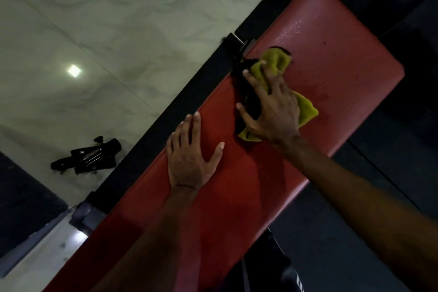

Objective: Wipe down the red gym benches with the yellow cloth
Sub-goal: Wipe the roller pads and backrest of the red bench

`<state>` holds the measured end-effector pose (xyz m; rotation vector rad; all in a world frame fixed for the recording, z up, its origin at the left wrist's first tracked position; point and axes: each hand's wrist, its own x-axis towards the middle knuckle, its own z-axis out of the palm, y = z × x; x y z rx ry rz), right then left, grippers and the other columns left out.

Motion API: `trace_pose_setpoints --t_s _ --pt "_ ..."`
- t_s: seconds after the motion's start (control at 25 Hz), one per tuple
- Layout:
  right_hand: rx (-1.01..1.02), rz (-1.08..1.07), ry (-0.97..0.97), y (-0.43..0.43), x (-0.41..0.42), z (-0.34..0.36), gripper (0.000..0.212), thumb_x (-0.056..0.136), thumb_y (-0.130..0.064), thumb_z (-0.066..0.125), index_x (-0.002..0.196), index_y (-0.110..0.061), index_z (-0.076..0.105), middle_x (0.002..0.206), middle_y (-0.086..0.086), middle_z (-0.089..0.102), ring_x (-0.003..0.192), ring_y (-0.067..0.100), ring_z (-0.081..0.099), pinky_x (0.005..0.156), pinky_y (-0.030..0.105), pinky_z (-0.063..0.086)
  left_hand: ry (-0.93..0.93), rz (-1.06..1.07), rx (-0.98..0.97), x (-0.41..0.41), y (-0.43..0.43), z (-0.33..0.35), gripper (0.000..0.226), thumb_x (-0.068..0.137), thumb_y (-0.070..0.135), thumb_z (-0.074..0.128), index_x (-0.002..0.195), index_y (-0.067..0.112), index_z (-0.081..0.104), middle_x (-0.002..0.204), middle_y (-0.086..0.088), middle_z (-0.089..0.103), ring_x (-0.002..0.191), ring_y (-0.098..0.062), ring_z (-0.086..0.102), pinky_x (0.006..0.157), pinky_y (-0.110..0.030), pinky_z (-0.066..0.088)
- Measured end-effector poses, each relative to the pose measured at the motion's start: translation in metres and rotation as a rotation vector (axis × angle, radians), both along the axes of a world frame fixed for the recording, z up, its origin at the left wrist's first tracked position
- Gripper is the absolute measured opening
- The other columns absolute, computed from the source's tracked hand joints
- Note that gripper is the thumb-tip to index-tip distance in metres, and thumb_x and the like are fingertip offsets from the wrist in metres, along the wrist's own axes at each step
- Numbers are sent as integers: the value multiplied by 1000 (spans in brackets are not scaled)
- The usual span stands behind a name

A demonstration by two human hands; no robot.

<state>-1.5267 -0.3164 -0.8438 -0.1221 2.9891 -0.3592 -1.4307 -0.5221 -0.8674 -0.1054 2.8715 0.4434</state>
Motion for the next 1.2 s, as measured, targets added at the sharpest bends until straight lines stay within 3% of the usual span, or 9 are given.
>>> trace_pose_setpoints --t_s 0.12,0.2,0.32,0.52,0.6,0.8,0.96,1.12,1.2 --pt "0 458 25 12 -35 4 66 91 -52 53 152 -33 39 160 8 34 137 39 45 101 51 47 2 0 14 0 0 0 89 91 71 44 160 19 22 161 -8 32 145 -25 31 116 -49 29" --pt "9 419 34 13 -69 4 61 90 -47 54 149 -32 44 155 9 43 133 37 48 101 50 46 -7 -3 2 0 -1 0 90 91 72 43 160 19 21 161 -8 32 145 -25 31 116 -50 30" --pt "-50 43 22 -16 -74 2 59 84 -46 55 141 -32 52 150 6 47 134 32 47 99 47 46 -25 -5 7 -1 -1 0 90 91 73 39 161 20 19 161 -7 31 146 -26 31 116 -49 28" --pt "-6 500 -82 -32 -63 10 58 85 -52 39 138 -32 55 150 5 48 135 39 46 99 50 43 4 -8 16 1 -1 -1 90 91 72 41 160 18 22 160 -8 33 146 -26 33 116 -50 29" --pt "31 533 -38 -7 -85 9 58 85 -49 43 139 -31 55 150 8 49 132 38 48 97 49 45 5 -8 20 0 0 0 89 91 72 39 160 18 23 160 -9 33 145 -27 34 116 -50 28" --pt "-45 0 47 50 -72 5 66 81 -42 59 146 -33 46 157 5 37 135 32 46 101 48 45 -11 -7 21 -1 -2 0 90 91 72 39 160 19 20 161 -8 31 146 -27 32 117 -50 28" --pt "-119 -348 67 1 -33 7 64 80 -39 61 142 -32 51 155 3 41 134 28 47 101 46 45 -17 -6 23 -1 -1 -1 89 91 72 40 160 19 21 160 -8 32 146 -27 33 117 -49 28" --pt "-52 264 16 -37 -47 6 54 85 -48 50 135 -33 59 150 1 50 127 33 54 94 47 47 8 -10 11 0 -1 -1 88 91 71 40 159 17 25 160 -8 34 145 -27 34 116 -49 29" --pt "-22 363 -12 -21 -69 5 56 85 -49 47 137 -33 56 151 2 49 127 34 53 94 46 45 24 -10 5 0 0 -1 88 91 71 40 159 18 24 160 -8 34 145 -27 34 115 -49 30"
